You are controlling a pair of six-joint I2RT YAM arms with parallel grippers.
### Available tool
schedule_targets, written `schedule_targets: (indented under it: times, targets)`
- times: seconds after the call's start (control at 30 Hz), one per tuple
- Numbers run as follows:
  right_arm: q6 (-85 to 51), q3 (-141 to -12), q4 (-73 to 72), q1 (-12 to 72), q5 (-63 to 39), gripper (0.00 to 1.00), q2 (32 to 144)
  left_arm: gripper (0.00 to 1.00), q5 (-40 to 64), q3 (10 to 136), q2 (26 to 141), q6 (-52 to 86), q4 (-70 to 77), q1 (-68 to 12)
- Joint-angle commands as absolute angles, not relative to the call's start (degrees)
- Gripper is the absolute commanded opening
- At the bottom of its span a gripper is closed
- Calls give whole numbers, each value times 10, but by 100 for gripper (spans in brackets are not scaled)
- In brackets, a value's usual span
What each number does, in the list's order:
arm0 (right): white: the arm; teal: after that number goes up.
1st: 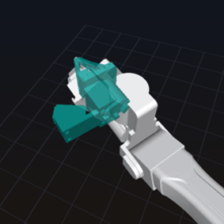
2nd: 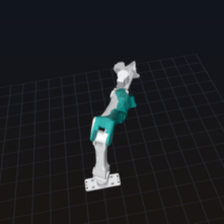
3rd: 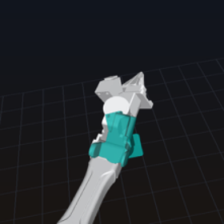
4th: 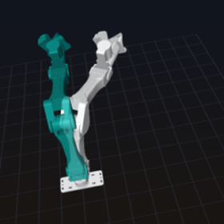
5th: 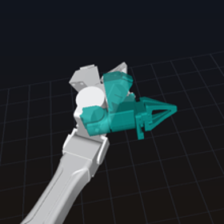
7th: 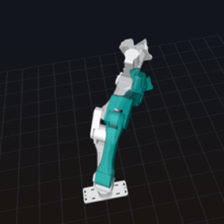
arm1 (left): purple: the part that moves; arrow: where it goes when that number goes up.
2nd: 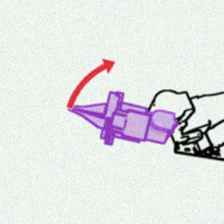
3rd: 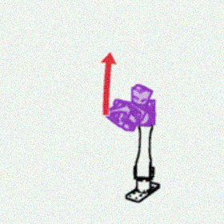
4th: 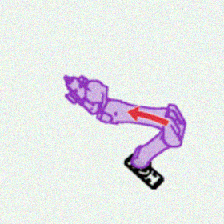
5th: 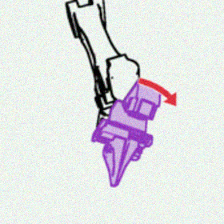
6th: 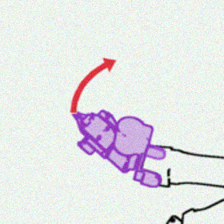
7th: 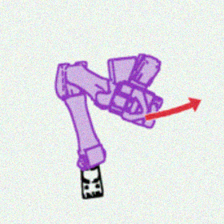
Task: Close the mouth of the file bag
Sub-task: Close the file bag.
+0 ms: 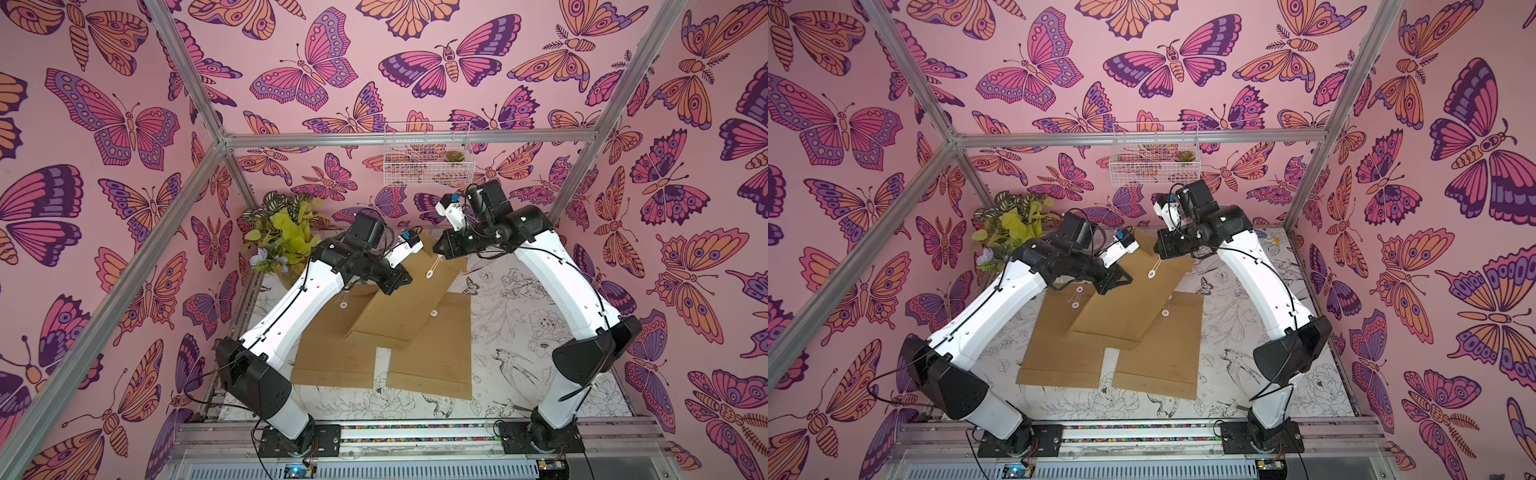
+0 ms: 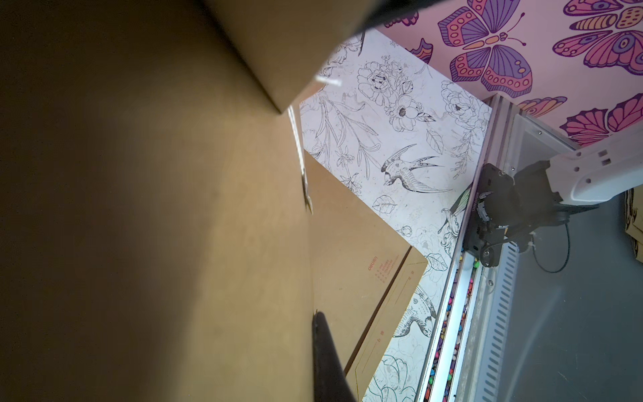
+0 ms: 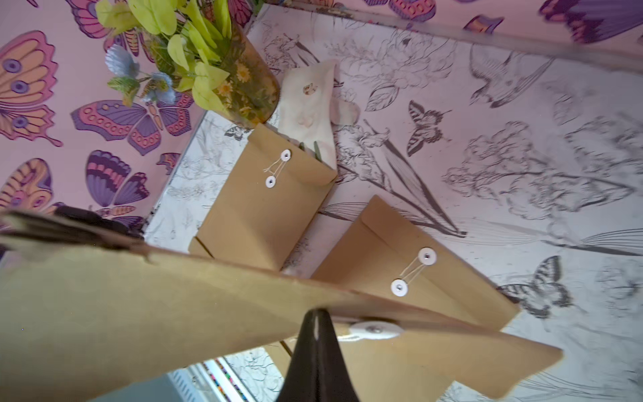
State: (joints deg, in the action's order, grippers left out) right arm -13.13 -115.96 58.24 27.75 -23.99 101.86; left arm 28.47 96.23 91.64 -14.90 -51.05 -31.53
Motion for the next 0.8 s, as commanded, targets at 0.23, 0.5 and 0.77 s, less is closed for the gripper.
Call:
schedule_targets:
  times: [0.23,0.5,0.77]
  targets:
    - [-241,-1007,412,259,-330,0,940,0,291,961,922,-117,-492,-318]
    - [-257,-947,371,258,-287,8,910,0,289,964,920,-107,-483,-318]
    - [-275,-910,335,257,-290,13,886,0,283,969,924,-98,-482,-315]
